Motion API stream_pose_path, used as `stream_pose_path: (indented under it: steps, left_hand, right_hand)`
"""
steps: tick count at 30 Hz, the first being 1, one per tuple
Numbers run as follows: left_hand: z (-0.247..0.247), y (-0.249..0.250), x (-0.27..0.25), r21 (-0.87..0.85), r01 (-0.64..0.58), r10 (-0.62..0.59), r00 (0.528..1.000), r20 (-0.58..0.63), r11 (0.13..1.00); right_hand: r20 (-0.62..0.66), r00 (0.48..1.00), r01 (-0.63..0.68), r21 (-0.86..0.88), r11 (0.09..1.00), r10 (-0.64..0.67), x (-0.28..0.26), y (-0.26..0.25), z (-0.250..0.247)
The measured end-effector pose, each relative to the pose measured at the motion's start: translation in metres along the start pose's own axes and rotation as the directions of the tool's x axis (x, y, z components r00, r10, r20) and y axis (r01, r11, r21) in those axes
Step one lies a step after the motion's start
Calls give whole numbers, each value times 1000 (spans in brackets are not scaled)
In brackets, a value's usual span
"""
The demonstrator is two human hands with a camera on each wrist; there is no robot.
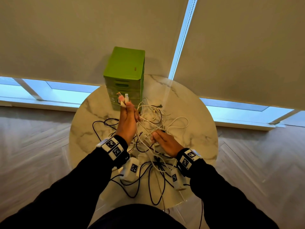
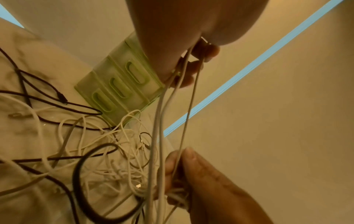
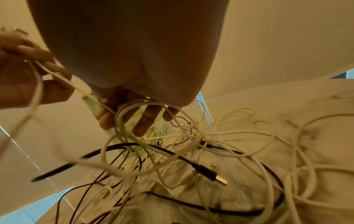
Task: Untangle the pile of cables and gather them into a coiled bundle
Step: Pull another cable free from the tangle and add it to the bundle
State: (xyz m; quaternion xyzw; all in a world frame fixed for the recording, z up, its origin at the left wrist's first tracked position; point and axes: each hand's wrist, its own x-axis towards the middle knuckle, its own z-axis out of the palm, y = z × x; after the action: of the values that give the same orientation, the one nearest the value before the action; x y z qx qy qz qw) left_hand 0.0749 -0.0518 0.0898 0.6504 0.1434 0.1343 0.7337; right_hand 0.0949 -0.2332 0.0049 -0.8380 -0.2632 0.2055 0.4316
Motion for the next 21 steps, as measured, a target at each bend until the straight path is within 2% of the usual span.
stream_pose_path:
  steps: [2, 4, 7, 9, 12, 14, 16, 18, 21]
  left_hand:
    - [-2, 3, 4, -115, 56, -57, 998, -1, 992]
    - [-1, 4, 5, -189, 102, -94, 994, 47, 977]
    - [1, 13, 6, -242, 94, -79, 994, 69, 966]
    - [-2, 23, 9, -244, 52, -46, 998, 32, 968]
    - [-12, 38, 17, -232, 13, -20, 999, -29, 973]
    - [-20, 39, 21, -218, 0, -7, 1000, -28, 976]
    - [-25, 32, 21, -109, 19, -19, 1000, -4, 994]
    - [-25, 19, 15, 40, 91, -93, 993, 67, 995]
    - [-18, -9, 3, 264, 159, -208, 963, 170, 951]
  right_hand:
    - [81, 997, 20, -238, 971, 0, 7, 0, -3]
    - [173, 983, 16, -434, 901, 66, 12, -2, -8]
    - [230, 954, -29, -563, 826, 190, 16, 3, -23]
    - [235, 940, -58, -602, 796, 246, 13, 12, -33]
    - [188, 936, -117, -627, 770, 296, 6, 26, -44]
    - [97, 935, -212, -618, 757, 341, 4, 32, -49]
    - [-12, 939, -291, -565, 772, 345, 7, 31, -54]
    - [-124, 956, -293, -463, 837, 266, 13, 19, -57]
    - [-197, 975, -167, -337, 927, 104, 19, -12, -57]
